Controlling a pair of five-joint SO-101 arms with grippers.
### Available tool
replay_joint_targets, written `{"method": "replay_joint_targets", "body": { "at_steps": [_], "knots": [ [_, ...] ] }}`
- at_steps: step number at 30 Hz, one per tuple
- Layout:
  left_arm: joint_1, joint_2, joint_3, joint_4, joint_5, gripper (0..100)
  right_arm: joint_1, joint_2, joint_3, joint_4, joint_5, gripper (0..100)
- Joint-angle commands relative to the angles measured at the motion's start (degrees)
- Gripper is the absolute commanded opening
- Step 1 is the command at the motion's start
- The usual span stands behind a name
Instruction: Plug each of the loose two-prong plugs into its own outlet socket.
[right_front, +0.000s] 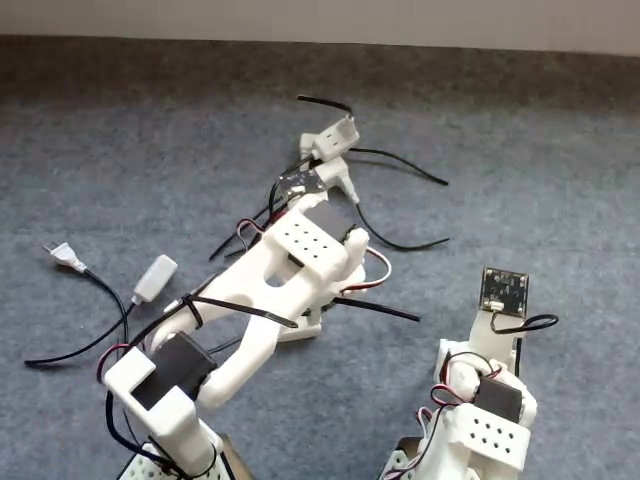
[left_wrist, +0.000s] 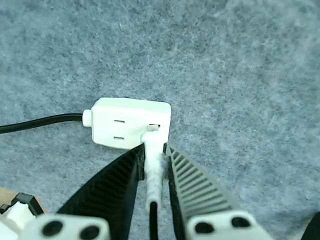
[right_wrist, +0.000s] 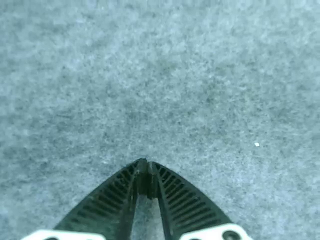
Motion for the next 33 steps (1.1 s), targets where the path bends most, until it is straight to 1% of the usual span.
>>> {"method": "replay_joint_targets", "body": {
  "at_steps": [1, 4, 9, 12, 15, 20, 23, 28, 30, 33],
  "knots": [
    [-1.7, 3.6, 0.1, 1.1, -0.4, 1, 0.2, 0.0, 0.6, -1.3, -0.1, 1.0],
    [-5.0, 6.6, -0.4, 4.7, -0.8, 1, 0.2, 0.0, 0.6, -1.3, -0.1, 1.0],
    [-12.0, 10.5, 0.0, 6.0, -12.2, 1, 0.2, 0.0, 0.6, -1.3, -0.1, 1.0],
    [-13.7, 12.5, -0.1, 7.5, -15.6, 1, 0.2, 0.0, 0.6, -1.3, -0.1, 1.0],
    [-13.3, 13.9, -0.5, 7.2, -16.8, 1, 0.2, 0.0, 0.6, -1.3, -0.1, 1.0],
    [-10.9, 14.0, -3.3, 7.9, -22.2, 1, 0.2, 0.0, 0.6, -1.3, -0.1, 1.0],
    [-9.7, 14.0, -8.4, 10.8, -24.6, 1, 0.2, 0.0, 0.6, -1.3, -0.1, 1.0],
    [-9.3, 13.9, -18.9, 18.2, -29.2, 1, 0.2, 0.0, 0.6, -1.3, 0.0, 1.0],
    [-9.4, 13.8, -20.6, 18.9, -31.7, 1, 0.2, 0.0, 0.6, -1.3, 0.0, 1.0],
    [-9.3, 12.0, -20.1, 18.9, -34.2, 1, 0.2, 0.0, 0.6, -1.3, 0.0, 1.0]
  ]
}}
